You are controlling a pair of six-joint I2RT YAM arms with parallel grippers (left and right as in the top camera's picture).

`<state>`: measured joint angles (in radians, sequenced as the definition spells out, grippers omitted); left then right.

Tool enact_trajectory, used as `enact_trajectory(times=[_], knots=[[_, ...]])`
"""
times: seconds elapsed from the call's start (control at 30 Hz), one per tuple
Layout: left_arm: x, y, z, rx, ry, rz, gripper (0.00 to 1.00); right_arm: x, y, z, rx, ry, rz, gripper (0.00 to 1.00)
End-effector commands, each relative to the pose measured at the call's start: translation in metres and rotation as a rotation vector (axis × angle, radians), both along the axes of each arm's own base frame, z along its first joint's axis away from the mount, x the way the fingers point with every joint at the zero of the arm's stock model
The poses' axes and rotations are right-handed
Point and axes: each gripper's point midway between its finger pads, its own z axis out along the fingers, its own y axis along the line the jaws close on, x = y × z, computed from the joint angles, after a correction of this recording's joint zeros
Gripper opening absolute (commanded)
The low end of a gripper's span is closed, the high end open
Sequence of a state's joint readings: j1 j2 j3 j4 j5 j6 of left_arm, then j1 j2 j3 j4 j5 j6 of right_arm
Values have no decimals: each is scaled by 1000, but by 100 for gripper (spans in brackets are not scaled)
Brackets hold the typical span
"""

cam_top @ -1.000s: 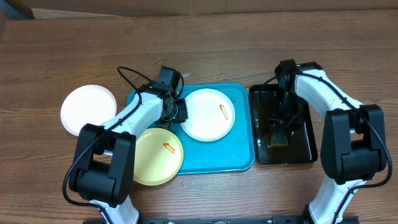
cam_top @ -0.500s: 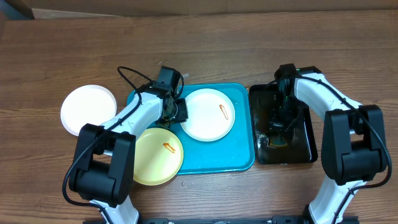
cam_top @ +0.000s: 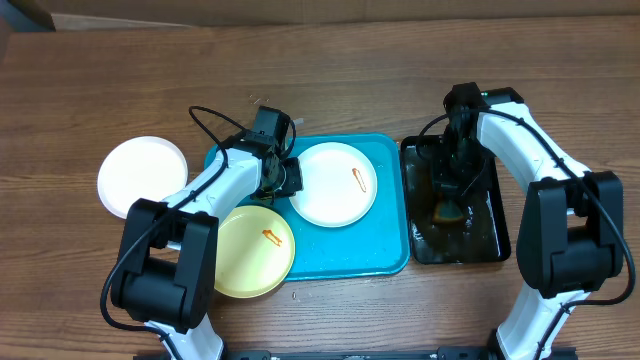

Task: Clean dirty plates on tray and stack at the side
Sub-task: 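Rub the sponge in the black tray's water with the right gripper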

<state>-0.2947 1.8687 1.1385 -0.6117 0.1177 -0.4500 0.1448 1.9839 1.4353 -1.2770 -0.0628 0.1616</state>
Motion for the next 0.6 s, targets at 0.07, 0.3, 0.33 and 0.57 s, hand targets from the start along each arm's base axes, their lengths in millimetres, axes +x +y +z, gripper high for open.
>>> enact_trajectory(times=[0.07, 0.3, 0.33, 0.57], knots=[[-2, -3, -4, -2, 14, -7, 7, 13, 2, 13, 15, -73, 36, 4], [-9, 0, -6, 6, 48, 22, 6, 21, -2, 12, -5, -110, 62, 4], [-9, 0, -6, 5, 48, 22, 8, 22, -3, 12, -11, -113, 63, 4], [-1, -3, -4, -5, 14, 21, 24, 25, -26, 14, -146, -125, 85, 4]])
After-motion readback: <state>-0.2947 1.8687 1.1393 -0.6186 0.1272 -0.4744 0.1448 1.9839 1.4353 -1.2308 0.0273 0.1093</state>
